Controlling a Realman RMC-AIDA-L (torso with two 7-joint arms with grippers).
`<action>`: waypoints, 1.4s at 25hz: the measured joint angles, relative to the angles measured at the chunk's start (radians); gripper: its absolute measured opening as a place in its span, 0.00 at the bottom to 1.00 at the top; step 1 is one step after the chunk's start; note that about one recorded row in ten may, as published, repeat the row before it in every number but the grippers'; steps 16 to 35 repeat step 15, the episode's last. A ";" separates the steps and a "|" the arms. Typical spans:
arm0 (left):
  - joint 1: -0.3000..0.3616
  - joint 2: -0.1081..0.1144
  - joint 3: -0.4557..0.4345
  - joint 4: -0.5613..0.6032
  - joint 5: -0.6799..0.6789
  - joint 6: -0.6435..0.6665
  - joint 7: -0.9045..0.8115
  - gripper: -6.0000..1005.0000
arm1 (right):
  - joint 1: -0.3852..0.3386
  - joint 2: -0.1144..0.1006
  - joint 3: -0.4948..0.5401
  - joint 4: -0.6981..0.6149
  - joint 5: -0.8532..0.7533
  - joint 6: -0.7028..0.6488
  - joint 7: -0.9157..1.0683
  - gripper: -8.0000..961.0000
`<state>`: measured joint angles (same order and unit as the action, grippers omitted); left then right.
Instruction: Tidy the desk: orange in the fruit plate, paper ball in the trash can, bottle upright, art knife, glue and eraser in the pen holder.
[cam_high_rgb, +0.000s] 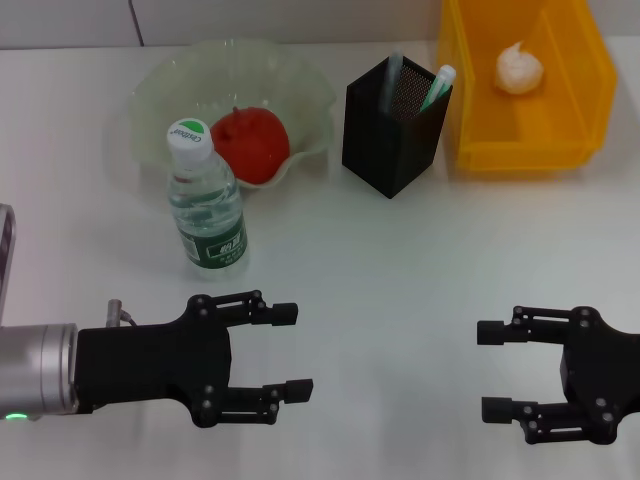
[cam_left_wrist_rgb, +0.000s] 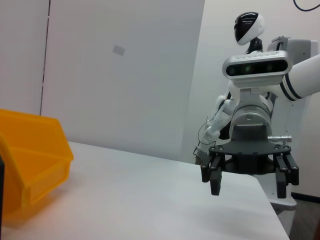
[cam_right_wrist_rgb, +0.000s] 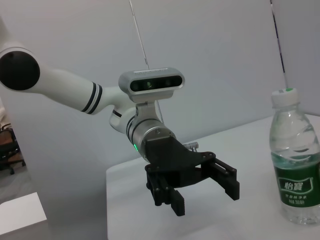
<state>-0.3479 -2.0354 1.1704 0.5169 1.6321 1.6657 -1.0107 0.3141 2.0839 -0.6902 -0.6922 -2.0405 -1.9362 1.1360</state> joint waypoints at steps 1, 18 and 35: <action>0.000 0.000 0.000 0.000 0.000 0.000 0.000 0.78 | 0.001 0.000 0.000 0.002 0.000 0.001 0.000 0.78; 0.036 -0.009 -0.051 0.000 -0.002 0.010 0.035 0.78 | 0.003 0.003 0.011 0.028 0.031 0.018 -0.020 0.78; 0.036 -0.009 -0.051 0.000 -0.002 0.010 0.035 0.78 | 0.003 0.003 0.011 0.028 0.031 0.018 -0.020 0.78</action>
